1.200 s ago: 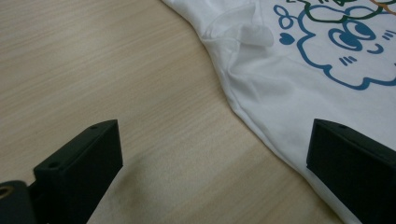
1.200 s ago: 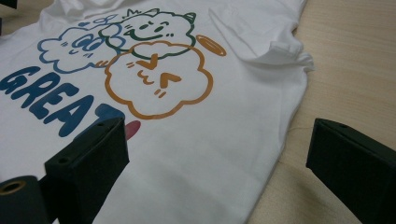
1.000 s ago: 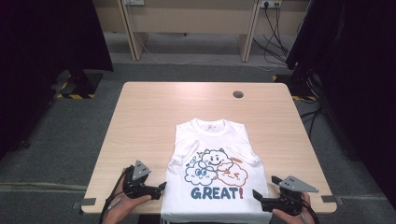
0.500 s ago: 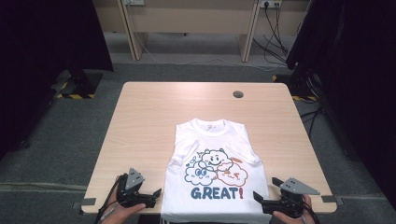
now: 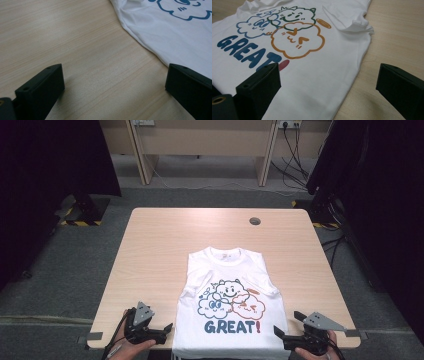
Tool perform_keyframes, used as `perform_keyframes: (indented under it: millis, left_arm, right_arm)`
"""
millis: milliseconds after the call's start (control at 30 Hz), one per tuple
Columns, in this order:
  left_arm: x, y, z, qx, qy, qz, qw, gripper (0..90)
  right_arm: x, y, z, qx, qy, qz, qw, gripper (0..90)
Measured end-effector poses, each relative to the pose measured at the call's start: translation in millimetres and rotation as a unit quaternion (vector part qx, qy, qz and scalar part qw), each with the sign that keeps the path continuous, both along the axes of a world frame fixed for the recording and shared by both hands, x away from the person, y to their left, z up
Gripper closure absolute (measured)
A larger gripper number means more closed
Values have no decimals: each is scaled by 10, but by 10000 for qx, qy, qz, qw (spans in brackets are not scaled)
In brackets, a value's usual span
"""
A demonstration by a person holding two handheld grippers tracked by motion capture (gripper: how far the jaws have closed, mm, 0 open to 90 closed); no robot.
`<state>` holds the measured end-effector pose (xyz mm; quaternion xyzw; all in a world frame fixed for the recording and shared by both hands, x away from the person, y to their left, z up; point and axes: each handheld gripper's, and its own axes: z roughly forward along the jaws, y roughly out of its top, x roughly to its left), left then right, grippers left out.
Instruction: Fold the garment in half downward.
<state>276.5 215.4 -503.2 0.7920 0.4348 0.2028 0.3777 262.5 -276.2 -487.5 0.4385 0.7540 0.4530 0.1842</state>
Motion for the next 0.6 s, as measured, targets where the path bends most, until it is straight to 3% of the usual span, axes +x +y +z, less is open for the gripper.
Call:
perform_keyframes:
  millis: [600]
  left_arm:
    - [-10,9,19,-85,30,26,10000,32]
  right_arm:
    - [25,-3,-14,-67,7,-33,10000,56]
